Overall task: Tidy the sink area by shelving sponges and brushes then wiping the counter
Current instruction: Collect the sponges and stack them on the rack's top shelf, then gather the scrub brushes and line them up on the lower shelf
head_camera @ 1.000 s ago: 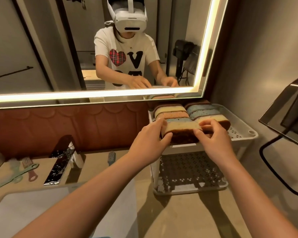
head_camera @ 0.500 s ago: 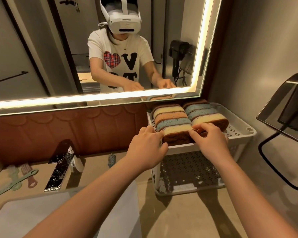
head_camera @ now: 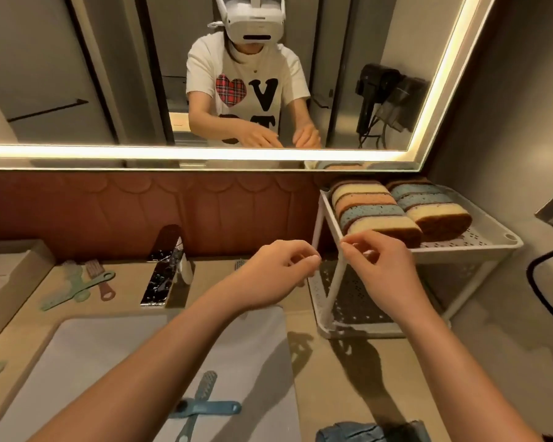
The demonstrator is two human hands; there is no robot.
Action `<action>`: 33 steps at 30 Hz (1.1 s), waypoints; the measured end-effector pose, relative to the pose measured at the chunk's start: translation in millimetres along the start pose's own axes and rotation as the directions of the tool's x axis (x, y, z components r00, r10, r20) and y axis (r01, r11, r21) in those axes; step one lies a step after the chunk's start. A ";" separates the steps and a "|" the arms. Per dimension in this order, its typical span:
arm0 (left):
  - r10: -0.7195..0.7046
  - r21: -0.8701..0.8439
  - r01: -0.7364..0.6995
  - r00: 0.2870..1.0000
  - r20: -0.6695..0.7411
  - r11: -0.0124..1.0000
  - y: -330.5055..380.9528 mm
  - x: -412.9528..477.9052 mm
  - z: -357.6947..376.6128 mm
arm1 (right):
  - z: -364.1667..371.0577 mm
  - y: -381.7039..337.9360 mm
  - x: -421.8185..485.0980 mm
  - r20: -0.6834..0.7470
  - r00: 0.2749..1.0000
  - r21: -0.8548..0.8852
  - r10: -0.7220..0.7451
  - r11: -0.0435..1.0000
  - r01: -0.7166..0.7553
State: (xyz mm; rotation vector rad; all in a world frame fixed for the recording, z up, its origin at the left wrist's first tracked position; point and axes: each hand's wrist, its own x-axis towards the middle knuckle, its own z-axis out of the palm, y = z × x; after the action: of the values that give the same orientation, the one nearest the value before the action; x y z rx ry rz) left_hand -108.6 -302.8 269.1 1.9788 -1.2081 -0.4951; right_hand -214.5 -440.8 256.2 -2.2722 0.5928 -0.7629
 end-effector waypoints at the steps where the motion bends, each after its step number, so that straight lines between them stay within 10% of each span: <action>1: -0.017 0.003 0.017 0.999 0.050 1.000 -4.4 -8.1 -5.2 | 6.2 -6.7 -5.4 0.044 0.999 0.014 -0.005 1.000 0.005; 14: -0.391 -0.129 0.410 0.908 0.154 0.903 -149.3 -173.2 -39.5 | 165.0 -51.9 -114.1 0.567 0.817 0.056 0.104 0.985 -0.164; 22: -0.563 -0.150 0.568 0.823 0.075 0.809 -239.7 -283.7 -27.6 | 231.8 -44.6 -197.4 0.650 0.681 -0.257 0.337 0.941 -0.221; 33: -0.640 0.242 0.642 0.762 -0.100 0.727 -293.2 -379.6 -27.9 | 245.5 -51.5 -245.8 0.828 0.441 -0.458 0.346 0.871 0.177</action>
State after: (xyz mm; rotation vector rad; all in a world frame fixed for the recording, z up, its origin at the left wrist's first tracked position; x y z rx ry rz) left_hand -100.8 120.4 41.8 2.6305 -0.5524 -0.6862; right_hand -221.7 -153.4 54.5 -2.6150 0.3606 0.8279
